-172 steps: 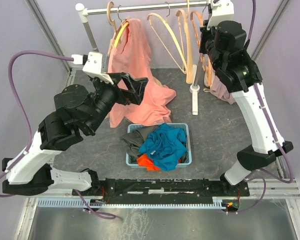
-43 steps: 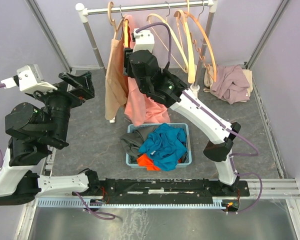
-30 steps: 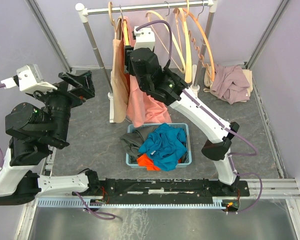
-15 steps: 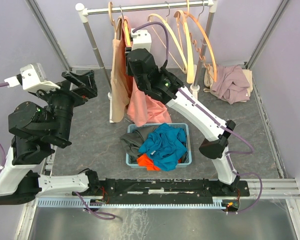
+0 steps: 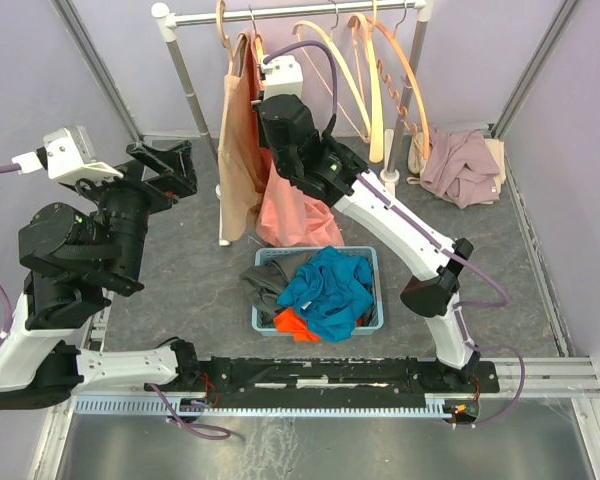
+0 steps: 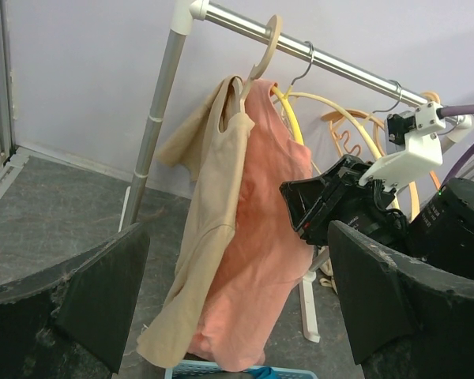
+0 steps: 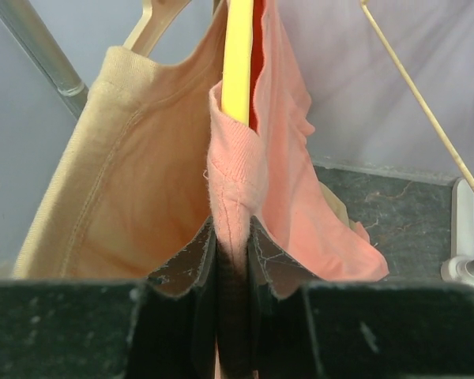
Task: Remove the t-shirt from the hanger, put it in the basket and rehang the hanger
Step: Pick up the hanger from the clothesline.
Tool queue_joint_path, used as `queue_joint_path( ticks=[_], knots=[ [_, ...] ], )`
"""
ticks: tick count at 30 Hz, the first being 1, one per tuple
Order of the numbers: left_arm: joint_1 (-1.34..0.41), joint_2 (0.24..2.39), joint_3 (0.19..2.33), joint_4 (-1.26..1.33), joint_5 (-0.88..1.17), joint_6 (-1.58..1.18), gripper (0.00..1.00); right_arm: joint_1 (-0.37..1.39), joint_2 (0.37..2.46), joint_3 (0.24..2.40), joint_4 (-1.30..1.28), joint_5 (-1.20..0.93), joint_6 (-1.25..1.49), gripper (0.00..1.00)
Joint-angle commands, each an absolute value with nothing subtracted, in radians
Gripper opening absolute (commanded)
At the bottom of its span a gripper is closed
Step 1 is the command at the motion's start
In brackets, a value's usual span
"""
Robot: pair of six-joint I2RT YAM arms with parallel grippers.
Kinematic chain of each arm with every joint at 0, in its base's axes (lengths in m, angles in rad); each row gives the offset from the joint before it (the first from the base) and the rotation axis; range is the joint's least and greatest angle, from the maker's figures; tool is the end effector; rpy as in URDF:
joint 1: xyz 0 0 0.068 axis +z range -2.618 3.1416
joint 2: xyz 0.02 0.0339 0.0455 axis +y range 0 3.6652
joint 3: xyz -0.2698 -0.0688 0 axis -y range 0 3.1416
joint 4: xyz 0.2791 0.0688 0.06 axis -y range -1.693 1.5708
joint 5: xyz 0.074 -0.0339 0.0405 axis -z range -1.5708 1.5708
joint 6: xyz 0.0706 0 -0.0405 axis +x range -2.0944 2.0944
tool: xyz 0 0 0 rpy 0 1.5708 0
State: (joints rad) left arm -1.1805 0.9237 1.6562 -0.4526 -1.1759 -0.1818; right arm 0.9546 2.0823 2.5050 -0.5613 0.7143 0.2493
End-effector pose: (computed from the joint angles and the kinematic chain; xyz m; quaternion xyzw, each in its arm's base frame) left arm 0.1067 -0.0880 0.5880 -0.1493 0.6516 -0.1593 0.7265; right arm 0.3314 0.3879 0.5004 -0.0287 0.7425 0.1309 0.6563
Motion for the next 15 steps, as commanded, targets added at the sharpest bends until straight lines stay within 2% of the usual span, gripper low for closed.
queue_joint_path(
  ticks=[1,4,15],
  knots=[
    [-1.185,0.929,1.656,-0.398,-1.179,-0.148,0.99,0.947,2.016,2.487,-0.43,0.701,0.185,0.07],
    [-1.185,0.931,1.657,-0.392,-1.18,-0.141,0.99,0.946,2.004,2.465,-0.359,0.683,0.155,0.01],
    [-1.186,0.949,1.671,-0.387,-1.176,-0.13,0.99,0.946,1.928,2.404,-0.183,0.656,0.098,0.01]
  ],
)
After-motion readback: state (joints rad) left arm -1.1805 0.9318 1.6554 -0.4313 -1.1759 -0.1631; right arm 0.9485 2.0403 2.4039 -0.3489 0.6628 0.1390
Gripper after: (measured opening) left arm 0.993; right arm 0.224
